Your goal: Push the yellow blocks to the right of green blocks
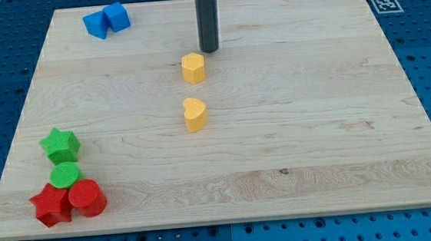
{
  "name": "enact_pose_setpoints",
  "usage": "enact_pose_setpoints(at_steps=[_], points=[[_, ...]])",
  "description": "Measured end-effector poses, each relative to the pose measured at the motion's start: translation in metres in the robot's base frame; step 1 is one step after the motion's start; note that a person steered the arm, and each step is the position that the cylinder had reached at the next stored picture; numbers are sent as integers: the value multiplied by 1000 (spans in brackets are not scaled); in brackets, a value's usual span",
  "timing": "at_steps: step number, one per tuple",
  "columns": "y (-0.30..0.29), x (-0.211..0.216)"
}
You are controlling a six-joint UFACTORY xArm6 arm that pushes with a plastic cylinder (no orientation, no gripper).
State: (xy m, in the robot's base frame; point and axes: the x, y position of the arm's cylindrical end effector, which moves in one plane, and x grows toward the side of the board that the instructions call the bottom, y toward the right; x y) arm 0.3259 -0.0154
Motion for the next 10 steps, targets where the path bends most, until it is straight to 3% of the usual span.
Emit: enact_pose_setpoints(at_steps=[1,3,4,6,7,9,10], points=[[-32,14],[-11,113],[-8,133],[25,80],[63,83],[-9,118],[-14,113]])
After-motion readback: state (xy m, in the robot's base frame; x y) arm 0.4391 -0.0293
